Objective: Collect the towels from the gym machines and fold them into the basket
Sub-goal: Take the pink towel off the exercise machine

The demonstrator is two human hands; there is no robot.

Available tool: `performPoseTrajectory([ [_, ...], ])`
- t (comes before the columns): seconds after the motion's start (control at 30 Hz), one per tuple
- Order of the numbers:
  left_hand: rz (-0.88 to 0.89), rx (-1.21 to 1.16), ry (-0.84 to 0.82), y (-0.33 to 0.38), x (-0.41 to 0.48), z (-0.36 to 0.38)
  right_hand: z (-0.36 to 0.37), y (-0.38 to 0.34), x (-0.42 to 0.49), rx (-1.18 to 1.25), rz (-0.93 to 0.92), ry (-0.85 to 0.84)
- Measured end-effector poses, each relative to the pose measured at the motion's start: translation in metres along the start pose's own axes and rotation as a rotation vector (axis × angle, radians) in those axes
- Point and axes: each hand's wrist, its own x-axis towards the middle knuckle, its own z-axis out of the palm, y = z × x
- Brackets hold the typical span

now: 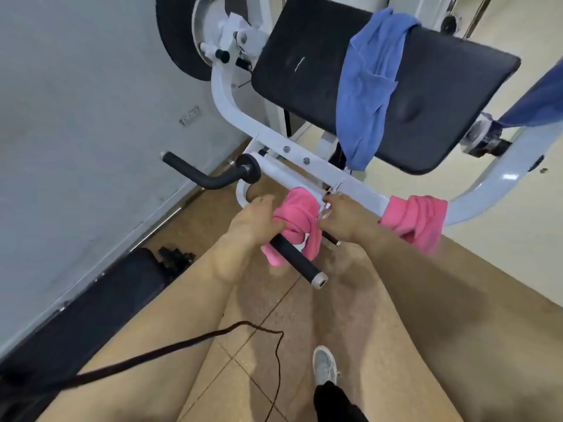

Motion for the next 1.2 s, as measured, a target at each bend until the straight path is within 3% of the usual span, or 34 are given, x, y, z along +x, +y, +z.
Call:
performPoseTrajectory([
  [0.13, -0.066, -0.059, -0.034, -0.006, 0.021, 0.02, 0.029, 0.006, 0.012, 0.084, -0.044, -0.101],
  [0.33, -0.121, -0.188, 0.064, -0.013, 0.021, 0.022, 0.053, -0.011, 0.018, 0.159, -0.054, -0.076],
  [0.6, -0.074, -0.31, -0.025, -0.033, -0.002, 0.016, 0.056, -0.048, 0.007, 0.323, -0.081, -0.135],
  [0.73, -0.071, -0.3, 0.054, -0.032, -0.014, 0.013, 0.055, -0.046, 0.001, 0.43, -0.055, -0.139],
  [0.87, -0.079, -0.351, 0.103, -0.023, -0.024, 0.001, 0.047, -0.055, -0.009, 0.378, -0.128, -0.077],
  [1.03, -0.015, -0.524, 0.085, -0.023, -0.043, -0.029, 0.04, -0.071, -0.022, 0.127, -0.115, 0.047],
  [1.2, -0.013, -0.714, -0.003, -0.035, -0.079, -0.061, 0.019, -0.084, -0.033, 0.201, -0.075, -0.061],
])
